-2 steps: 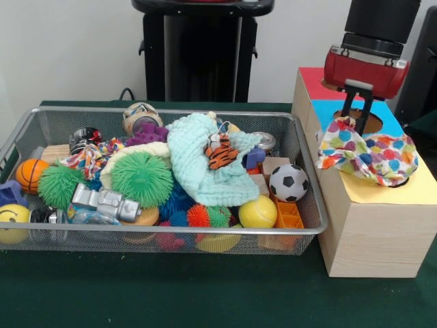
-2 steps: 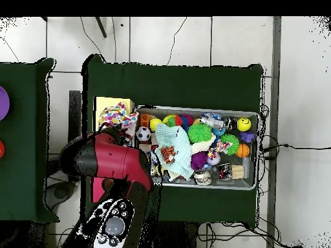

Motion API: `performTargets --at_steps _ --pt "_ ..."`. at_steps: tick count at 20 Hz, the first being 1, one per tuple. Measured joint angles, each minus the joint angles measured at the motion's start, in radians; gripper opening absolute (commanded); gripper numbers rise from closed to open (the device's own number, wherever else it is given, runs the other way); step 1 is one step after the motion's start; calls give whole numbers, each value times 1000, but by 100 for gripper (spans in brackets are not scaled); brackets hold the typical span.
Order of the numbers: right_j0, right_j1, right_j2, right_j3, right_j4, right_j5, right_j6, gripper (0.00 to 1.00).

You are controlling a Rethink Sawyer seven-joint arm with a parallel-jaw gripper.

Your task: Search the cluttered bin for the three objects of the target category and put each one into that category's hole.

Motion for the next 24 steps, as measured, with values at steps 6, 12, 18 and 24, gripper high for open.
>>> performTargets --at_steps 6,12,18,24 --pt "7 1 -8 -5 0 5 0 100" --pt "8 1 -10 -11 10 40 0 100" --pt "8 1 -15 -24 15 95 0 100" --pt "11 0 -35 -48 15 166 0 100"
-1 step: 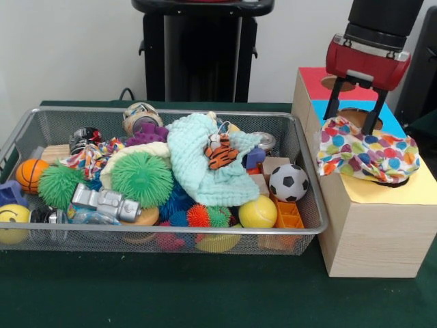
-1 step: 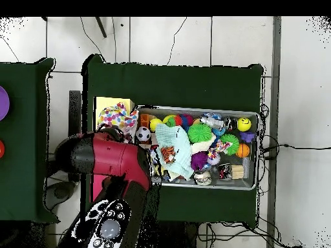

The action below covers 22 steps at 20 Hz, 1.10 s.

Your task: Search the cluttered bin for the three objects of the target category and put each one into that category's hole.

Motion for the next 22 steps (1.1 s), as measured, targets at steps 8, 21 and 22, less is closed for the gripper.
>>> performTargets --at_steps 8,21,22 --pt "3 -5 -9 -18 3 26 0 100" --pt "15 -10 -34 -67 9 67 0 100" --pt "16 -10 -36 -72 9 74 0 100"
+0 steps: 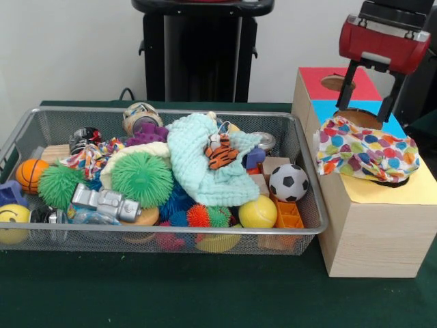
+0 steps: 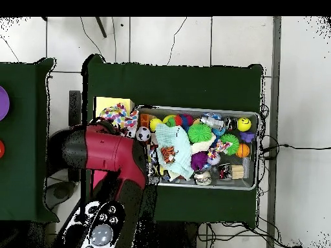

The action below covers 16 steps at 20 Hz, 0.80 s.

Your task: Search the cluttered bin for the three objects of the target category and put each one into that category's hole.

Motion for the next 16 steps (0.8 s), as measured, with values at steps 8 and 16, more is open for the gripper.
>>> performTargets --at_steps 8,16 --pt "1 3 -3 -50 2 18 0 100" --pt "1 6 -5 -89 3 19 0 0"
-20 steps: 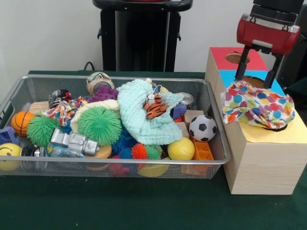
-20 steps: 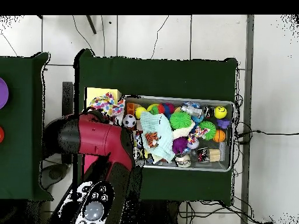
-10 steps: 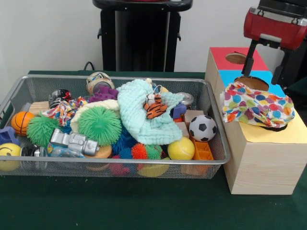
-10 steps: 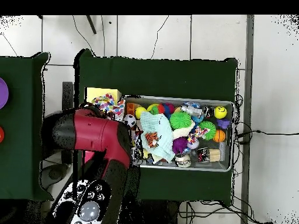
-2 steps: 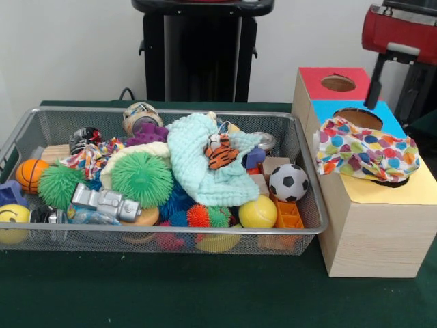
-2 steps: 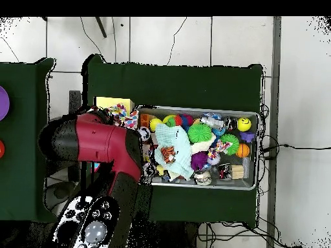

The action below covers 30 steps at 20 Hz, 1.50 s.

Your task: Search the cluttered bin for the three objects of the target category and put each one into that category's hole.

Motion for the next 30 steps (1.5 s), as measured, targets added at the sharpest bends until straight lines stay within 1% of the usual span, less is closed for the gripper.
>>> performTargets --at_steps 5,11,17,21,30 --pt "3 8 -7 -17 1 0 0 0" --pt "8 32 -17 -18 3 -2 0 0" --pt "22 78 -21 -18 18 -35 8 0" --pt "30 123 -21 -19 46 -84 38 0" --pt "40 169 -21 -19 70 -102 72 0"
